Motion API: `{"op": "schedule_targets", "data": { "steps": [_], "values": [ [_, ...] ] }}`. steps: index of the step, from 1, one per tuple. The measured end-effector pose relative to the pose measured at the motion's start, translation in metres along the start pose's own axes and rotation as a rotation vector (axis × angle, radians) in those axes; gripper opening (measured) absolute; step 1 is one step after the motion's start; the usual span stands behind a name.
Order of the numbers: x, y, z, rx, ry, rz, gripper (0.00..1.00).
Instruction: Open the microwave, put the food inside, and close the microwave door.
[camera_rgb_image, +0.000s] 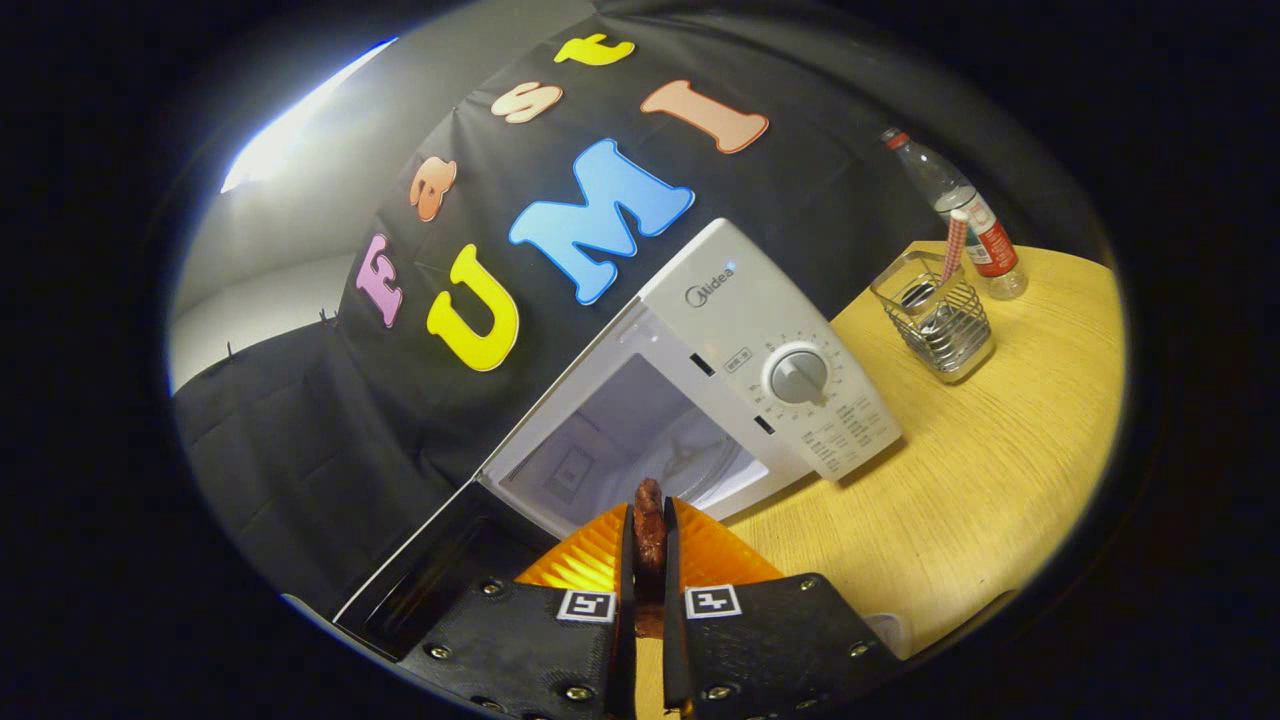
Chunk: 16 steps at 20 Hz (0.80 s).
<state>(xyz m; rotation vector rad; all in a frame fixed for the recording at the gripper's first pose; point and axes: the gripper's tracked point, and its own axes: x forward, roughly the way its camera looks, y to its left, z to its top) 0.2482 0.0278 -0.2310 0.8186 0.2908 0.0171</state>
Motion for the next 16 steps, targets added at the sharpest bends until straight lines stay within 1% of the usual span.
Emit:
{"op": "schedule_targets", "data": {
  "steps": [4,7,10,16],
  "values": [
    [0.042,0.013,-0.007,-0.045,-0.017,-0.026,0.11],
    [0.071,0.016,-0.018,-0.037,-0.016,-0.046,0.11],
    [0.098,0.022,-0.020,-0.054,-0.046,-0.065,0.11],
    [0.149,0.030,-0.030,-0.022,-0.081,-0.091,0.11]
  ]
}}
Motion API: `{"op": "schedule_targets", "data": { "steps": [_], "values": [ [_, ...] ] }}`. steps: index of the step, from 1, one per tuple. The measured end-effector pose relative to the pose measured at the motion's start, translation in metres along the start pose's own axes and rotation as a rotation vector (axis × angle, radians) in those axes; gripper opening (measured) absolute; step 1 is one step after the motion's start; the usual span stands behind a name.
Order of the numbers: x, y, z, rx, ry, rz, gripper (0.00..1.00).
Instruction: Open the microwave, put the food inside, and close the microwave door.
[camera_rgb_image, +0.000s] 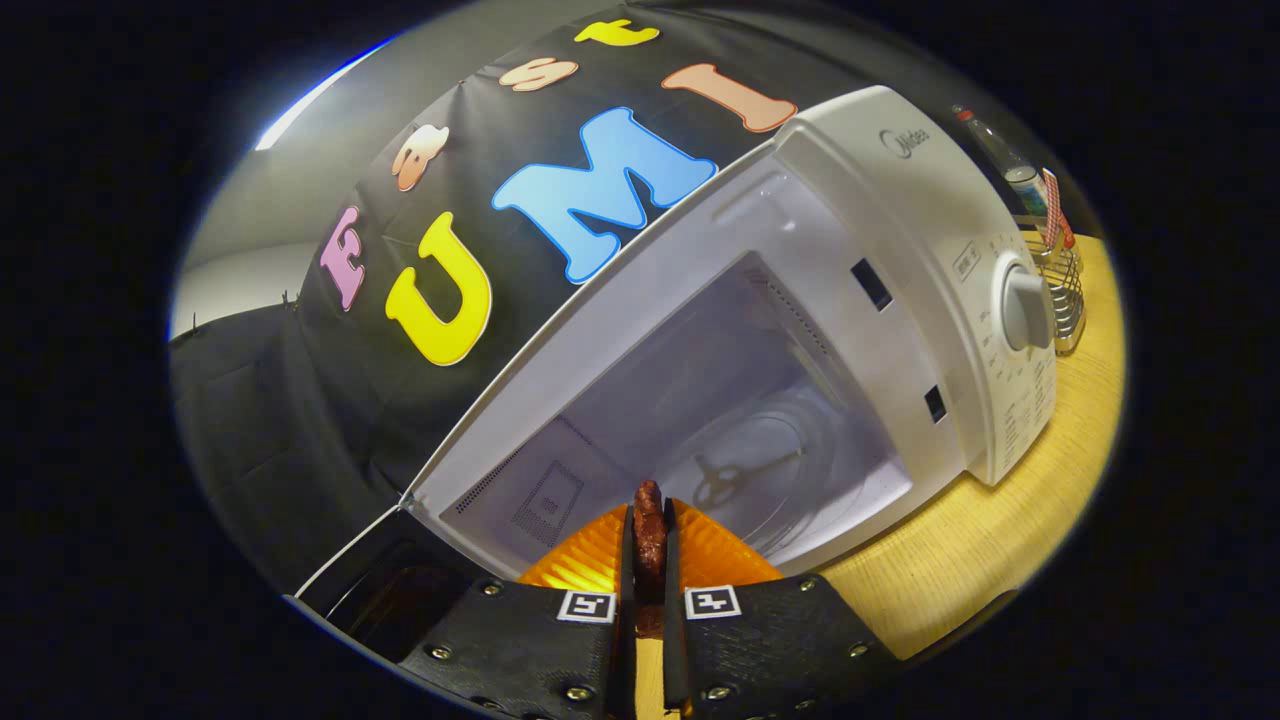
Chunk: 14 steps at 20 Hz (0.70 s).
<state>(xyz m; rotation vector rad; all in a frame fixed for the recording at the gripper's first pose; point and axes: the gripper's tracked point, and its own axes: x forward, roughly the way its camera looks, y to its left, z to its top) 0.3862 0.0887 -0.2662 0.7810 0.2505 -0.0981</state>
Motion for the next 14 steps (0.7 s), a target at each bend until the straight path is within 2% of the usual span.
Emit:
{"op": "schedule_targets", "data": {
  "steps": [8,14],
  "values": [
    [0.058,0.007,0.002,0.032,-0.056,-0.020,0.11],
    [0.089,-0.012,0.010,0.033,-0.159,-0.060,0.12]
  ]
}}
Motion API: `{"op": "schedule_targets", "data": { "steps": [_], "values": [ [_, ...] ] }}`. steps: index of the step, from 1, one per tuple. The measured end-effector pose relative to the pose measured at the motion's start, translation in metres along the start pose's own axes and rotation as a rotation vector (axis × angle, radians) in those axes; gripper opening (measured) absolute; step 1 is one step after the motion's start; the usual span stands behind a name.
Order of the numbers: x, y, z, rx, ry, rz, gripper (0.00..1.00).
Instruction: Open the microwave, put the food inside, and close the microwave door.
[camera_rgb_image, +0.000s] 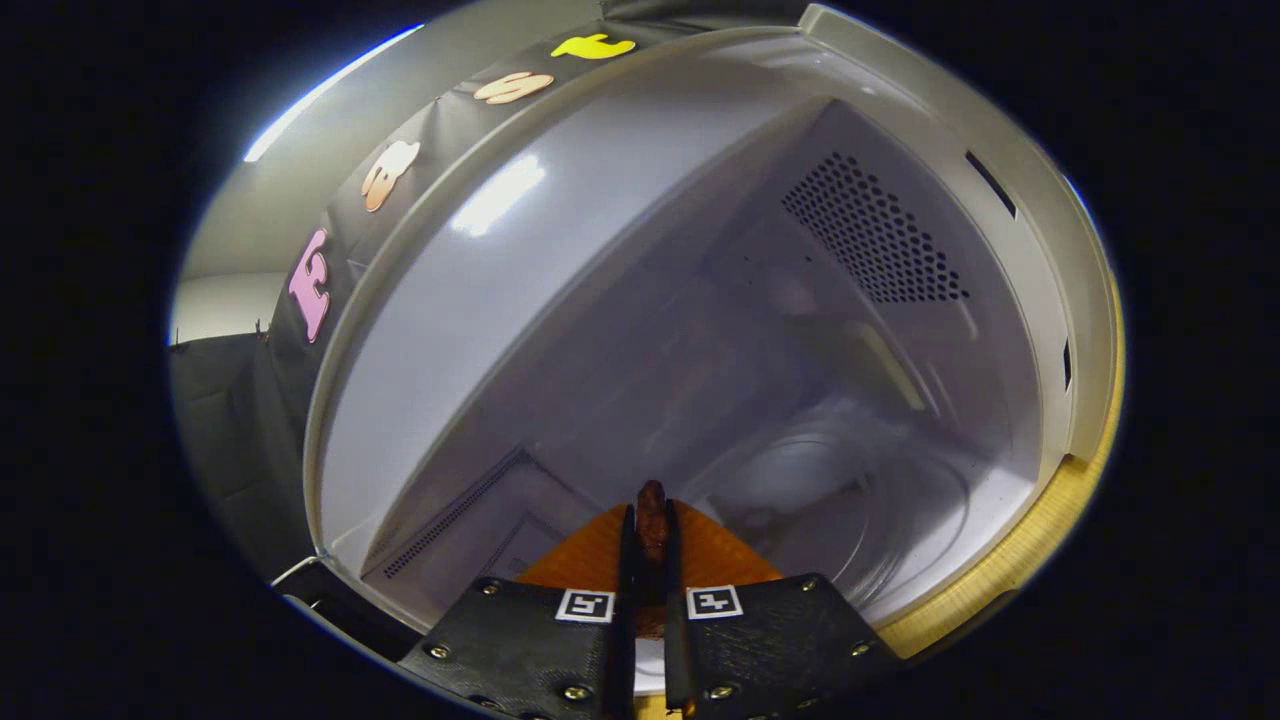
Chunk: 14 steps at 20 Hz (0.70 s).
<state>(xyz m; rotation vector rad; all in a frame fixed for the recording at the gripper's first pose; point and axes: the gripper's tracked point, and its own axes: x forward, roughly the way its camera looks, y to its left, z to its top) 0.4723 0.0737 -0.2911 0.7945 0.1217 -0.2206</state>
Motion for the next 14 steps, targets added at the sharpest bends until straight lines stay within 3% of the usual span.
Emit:
{"op": "schedule_targets", "data": {
  "steps": [2,7,9,10,11,14],
  "values": [
    [0.012,-0.018,0.001,-0.043,-0.029,-0.059,0.16],
    [0.013,-0.054,-0.001,-0.160,-0.039,-0.189,0.40],
    [0.010,-0.056,0.003,-0.205,-0.040,-0.180,0.74],
    [0.007,-0.051,0.005,-0.220,-0.037,-0.164,0.80],
    [-0.002,-0.044,0.003,-0.234,-0.035,-0.158,0.98],
    [-0.027,-0.020,0.010,-0.318,-0.054,-0.129,0.97]
  ]
}}
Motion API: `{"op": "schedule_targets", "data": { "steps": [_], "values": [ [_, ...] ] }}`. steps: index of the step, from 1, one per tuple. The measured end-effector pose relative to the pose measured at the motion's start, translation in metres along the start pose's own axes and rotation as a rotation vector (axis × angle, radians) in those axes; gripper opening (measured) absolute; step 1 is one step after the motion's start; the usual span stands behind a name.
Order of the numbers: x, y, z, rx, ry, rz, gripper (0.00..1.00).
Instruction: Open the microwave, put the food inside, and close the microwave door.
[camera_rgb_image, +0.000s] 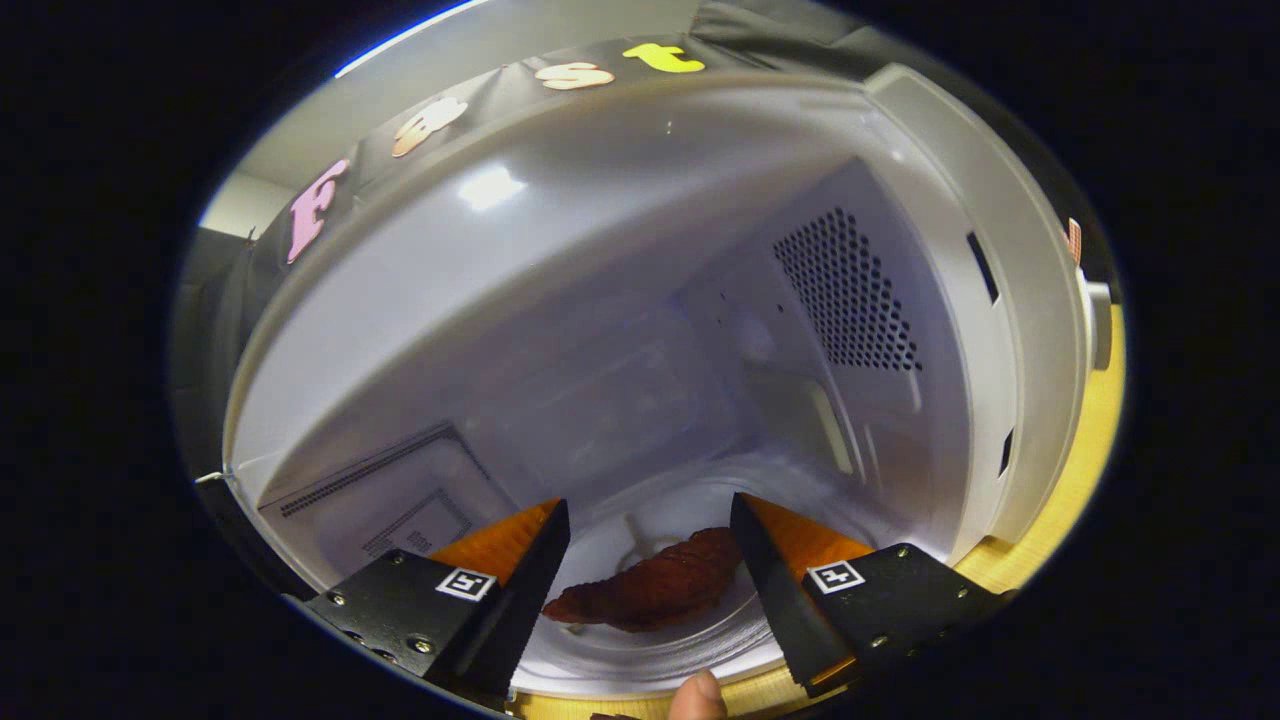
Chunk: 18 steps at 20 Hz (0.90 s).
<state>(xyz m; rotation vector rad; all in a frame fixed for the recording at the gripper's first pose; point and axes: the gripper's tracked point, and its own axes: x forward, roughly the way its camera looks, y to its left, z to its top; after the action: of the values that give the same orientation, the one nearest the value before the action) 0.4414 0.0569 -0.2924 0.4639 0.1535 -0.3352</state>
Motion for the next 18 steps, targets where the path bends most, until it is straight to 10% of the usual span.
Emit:
{"op": "schedule_targets", "data": {
  "steps": [6,18],
  "values": [
    [-0.099,0.045,0.035,-0.222,-0.053,0.180,0.98],
    [-0.385,0.186,0.083,-0.269,-0.134,0.860,0.97]
  ]
}}
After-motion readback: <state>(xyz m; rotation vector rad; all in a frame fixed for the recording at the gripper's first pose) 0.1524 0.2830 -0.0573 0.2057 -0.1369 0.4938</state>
